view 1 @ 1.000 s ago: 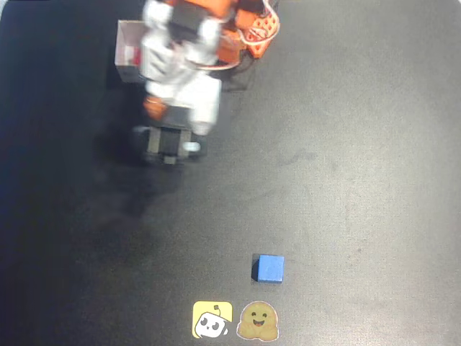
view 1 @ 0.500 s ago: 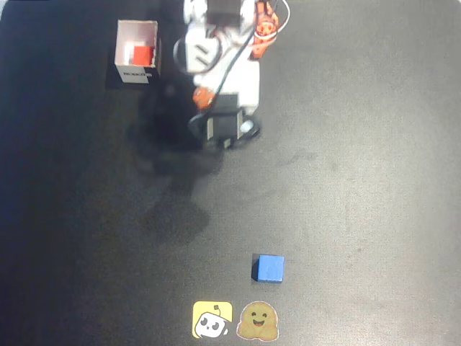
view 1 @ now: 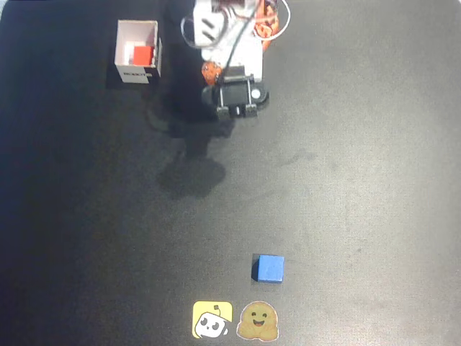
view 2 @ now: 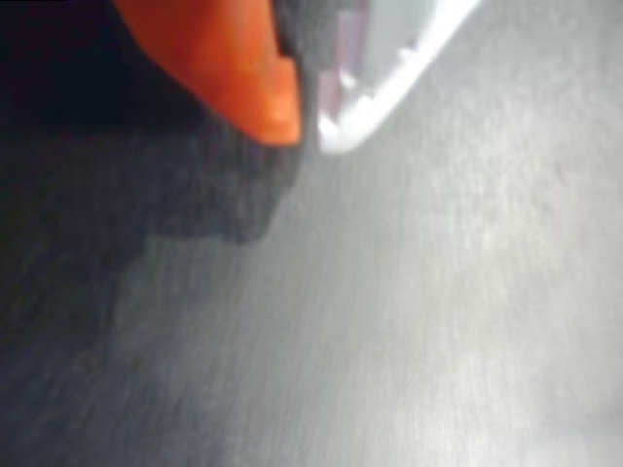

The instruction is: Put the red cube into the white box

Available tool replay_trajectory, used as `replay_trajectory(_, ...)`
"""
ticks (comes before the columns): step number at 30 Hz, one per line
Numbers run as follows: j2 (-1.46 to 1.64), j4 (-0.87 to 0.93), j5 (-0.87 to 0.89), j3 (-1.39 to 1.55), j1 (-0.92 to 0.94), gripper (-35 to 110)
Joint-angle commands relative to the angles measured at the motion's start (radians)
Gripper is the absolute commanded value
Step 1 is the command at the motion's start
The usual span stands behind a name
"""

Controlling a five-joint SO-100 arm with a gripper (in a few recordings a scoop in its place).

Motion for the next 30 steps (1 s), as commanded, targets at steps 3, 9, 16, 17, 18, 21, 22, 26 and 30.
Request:
replay_trajectory(3, 0.002, -0.034, -0.012, 0.038, 0.008, 0)
replay_trajectory(9, -0.031, -0.051, -0.014, 0.04, 0.023, 0)
replay_trajectory(16, 0.005, -0.032, -0.015, 0.04, 0.041, 0)
replay_trajectory(17, 0.005, -0.034, -0.015, 0.04, 0.04, 0)
replay_trajectory(18, 0.005, -0.034, -0.015, 0.04, 0.035, 0)
replay_trajectory(21, 0.005, -0.034, -0.015, 0.041, 0.035, 0)
replay_trajectory(22, 0.005, -0.035, -0.014, 0.041, 0.035, 0)
replay_trajectory(26, 0.005, -0.034, -0.014, 0.041, 0.04, 0)
replay_trajectory(30, 0.005, -0.034, -0.014, 0.041, 0.041, 0)
